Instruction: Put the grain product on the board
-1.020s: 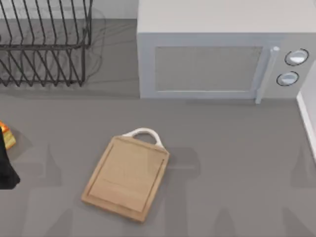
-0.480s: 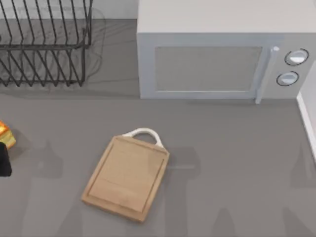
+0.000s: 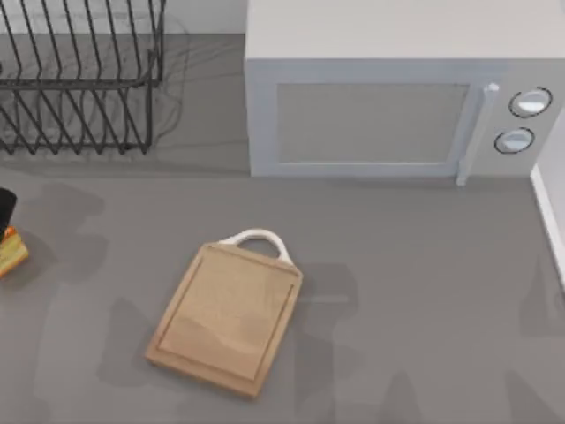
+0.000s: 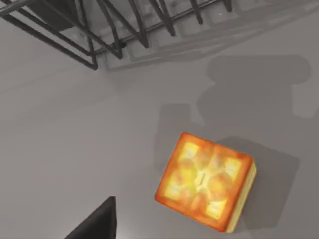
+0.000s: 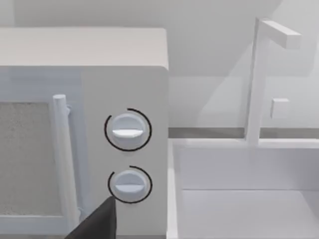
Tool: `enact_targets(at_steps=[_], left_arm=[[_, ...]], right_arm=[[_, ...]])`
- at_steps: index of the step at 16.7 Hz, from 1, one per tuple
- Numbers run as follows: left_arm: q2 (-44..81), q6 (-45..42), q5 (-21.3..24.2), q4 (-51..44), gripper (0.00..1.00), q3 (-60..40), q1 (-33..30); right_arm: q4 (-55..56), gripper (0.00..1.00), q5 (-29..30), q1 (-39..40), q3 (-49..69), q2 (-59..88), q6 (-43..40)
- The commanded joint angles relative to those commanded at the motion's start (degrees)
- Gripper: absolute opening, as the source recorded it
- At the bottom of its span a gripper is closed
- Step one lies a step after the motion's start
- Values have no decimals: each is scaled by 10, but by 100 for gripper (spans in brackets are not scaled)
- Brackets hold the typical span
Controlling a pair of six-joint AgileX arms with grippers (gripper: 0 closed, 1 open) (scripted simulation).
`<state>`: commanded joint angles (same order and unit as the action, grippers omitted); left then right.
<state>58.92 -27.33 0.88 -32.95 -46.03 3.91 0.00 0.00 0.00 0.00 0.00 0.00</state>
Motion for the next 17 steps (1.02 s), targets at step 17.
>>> enact_targets(at_steps=[17], left_arm=[[527, -231, -8, -277, 100, -363, 40]], right_arm=[[0, 100, 0, 0, 0, 0, 0]])
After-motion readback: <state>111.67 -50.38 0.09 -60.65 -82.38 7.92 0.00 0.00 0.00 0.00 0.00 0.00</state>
